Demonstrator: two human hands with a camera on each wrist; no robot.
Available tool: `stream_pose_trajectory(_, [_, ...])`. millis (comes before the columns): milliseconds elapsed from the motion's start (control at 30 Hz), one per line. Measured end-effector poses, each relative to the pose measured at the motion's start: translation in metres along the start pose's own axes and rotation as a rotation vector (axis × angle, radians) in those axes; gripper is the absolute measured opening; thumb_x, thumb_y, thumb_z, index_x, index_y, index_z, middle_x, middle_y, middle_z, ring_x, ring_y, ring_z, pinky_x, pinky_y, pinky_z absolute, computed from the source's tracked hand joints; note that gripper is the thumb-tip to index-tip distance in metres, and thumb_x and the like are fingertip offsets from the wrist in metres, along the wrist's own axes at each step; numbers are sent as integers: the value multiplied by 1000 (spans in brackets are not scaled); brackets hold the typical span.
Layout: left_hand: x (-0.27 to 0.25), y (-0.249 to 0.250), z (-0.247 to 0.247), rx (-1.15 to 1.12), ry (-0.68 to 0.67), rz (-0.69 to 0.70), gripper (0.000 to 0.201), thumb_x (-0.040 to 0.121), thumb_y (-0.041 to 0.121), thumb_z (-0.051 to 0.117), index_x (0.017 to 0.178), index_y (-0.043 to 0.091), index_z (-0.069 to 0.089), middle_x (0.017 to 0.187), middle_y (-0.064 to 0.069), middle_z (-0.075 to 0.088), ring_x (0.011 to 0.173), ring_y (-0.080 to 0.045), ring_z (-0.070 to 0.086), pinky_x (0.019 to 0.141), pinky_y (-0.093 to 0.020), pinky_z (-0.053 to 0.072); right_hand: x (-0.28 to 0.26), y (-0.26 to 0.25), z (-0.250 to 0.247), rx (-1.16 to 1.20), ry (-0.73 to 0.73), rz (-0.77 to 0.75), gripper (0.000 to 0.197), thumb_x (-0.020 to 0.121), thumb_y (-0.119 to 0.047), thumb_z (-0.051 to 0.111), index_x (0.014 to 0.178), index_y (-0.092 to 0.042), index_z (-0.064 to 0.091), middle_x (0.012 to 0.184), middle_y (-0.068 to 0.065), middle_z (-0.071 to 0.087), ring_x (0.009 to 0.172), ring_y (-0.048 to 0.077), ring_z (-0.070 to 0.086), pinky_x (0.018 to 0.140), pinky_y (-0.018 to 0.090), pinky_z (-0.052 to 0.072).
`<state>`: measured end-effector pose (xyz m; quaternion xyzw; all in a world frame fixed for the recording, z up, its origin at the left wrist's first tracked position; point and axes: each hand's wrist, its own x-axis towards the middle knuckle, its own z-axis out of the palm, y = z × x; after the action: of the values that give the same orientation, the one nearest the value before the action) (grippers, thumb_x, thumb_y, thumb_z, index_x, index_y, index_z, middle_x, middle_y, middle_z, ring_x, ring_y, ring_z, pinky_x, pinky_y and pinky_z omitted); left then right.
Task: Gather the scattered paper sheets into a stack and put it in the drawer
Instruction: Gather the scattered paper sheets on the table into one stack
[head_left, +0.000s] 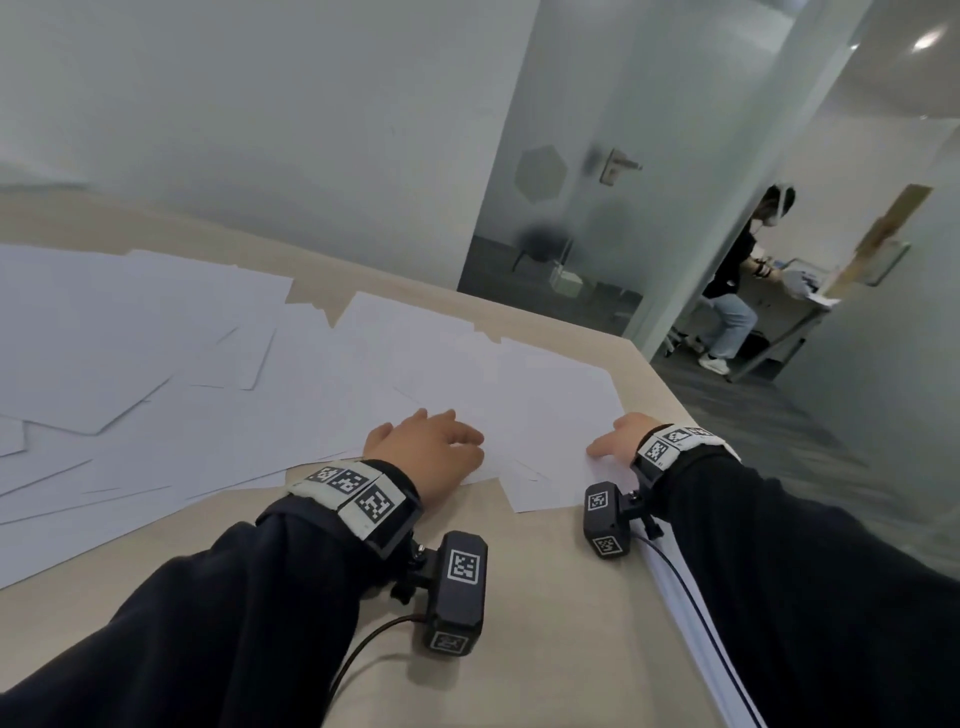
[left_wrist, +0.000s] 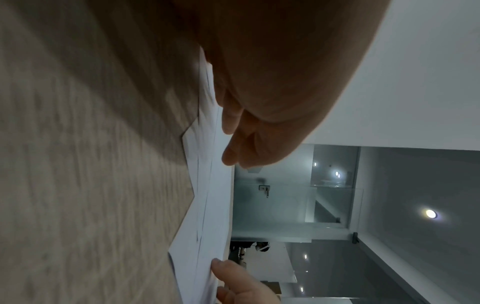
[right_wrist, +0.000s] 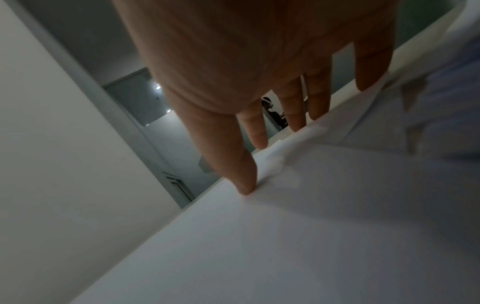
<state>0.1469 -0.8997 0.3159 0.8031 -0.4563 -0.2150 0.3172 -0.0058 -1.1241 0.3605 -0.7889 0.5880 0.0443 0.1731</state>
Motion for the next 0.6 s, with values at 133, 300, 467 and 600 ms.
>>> stream_pose_trajectory(133, [0, 4, 0, 89, -73, -33, 44, 95, 47, 41, 138, 50, 47, 164, 15, 17, 153, -11, 4, 121, -45, -5, 6, -1, 4, 81, 6, -34, 81, 81, -27, 78, 149, -13, 36, 152, 8, 40, 135, 30, 43, 106, 34, 38])
stream_pose_trajectory(300, [-2, 9, -1, 131, -80, -68, 40, 94, 46, 41, 132, 47, 53, 165, 12, 15, 153, -14, 1, 121, -47, -5, 3, -9, 10, 134, -47, -100, 88, 74, -22, 84, 148, -25, 37, 146, 8, 45, 119, 32, 52, 91, 38, 50])
stream_pose_trajectory(467, [-2, 9, -2, 137, -58, -85, 45, 93, 43, 41, 137, 47, 49, 166, 10, 11, 153, -16, -4, 120, -52, -10, 2, -20, 18, 127, -66, -144, 90, 70, -31, 86, 147, -27, 40, 149, 7, 44, 130, 29, 47, 96, 32, 41])
stream_pose_trajectory(600, [-1, 7, -2, 148, -96, -102, 47, 93, 45, 39, 139, 49, 45, 166, 10, 9, 153, -17, -5, 120, -53, -11, -5, -33, 17, 92, -46, -91, 95, 78, -52, 76, 152, -16, 28, 149, 10, 44, 130, 31, 48, 90, 32, 37])
